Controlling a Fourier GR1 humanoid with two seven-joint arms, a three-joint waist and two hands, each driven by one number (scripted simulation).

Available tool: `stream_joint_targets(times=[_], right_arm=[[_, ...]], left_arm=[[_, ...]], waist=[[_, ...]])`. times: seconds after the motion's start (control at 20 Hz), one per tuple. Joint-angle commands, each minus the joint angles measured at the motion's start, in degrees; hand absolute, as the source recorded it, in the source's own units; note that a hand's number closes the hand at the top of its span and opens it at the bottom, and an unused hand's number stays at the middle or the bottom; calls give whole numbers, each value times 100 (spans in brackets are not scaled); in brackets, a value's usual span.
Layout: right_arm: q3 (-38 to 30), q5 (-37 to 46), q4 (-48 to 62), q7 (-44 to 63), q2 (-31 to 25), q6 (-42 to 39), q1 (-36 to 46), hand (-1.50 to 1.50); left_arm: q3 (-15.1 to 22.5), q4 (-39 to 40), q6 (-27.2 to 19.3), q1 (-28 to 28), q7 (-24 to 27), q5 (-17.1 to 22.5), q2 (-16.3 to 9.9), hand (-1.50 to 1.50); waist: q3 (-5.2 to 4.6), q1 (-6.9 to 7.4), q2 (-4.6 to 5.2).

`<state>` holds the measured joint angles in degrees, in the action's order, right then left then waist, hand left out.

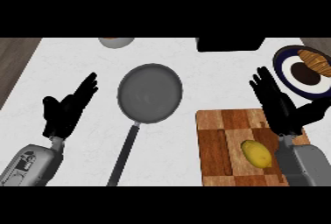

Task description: Pick the lemon from the cutting board and place it in the pan

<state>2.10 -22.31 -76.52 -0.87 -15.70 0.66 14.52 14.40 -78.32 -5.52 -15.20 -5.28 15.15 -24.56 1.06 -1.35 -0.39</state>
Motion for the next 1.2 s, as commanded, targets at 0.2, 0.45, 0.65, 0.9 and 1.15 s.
stream_joint_targets(times=[0.2,0.45,0.65,0.9,1.15], right_arm=[[853,-696,-926,-340,-285,-2626,465,-150],[-93,1011,-616,-1225,-988,-880,-255,150],[-547,-356,-245,-2735,-872,-2878,-1333,-150],[-539,586,-4,-3647,-1573,-3763,-1181,-150],[-638,1144,-987,-2887,-2398,-3315,-1006,-150]], left_arm=[[-487,555,-607,328,-318,-415,-605,0],[-731,803,-898,599,-457,-426,-704,0],[-847,763,-956,864,-329,-447,-665,0],[-779,613,-983,672,-623,-624,-555,0],[-863,533,-841,923,-494,-582,-648,0]], waist=[[-82,418,12],[-99,43,40],[-93,92,42],[-100,115,39],[-110,116,17]])
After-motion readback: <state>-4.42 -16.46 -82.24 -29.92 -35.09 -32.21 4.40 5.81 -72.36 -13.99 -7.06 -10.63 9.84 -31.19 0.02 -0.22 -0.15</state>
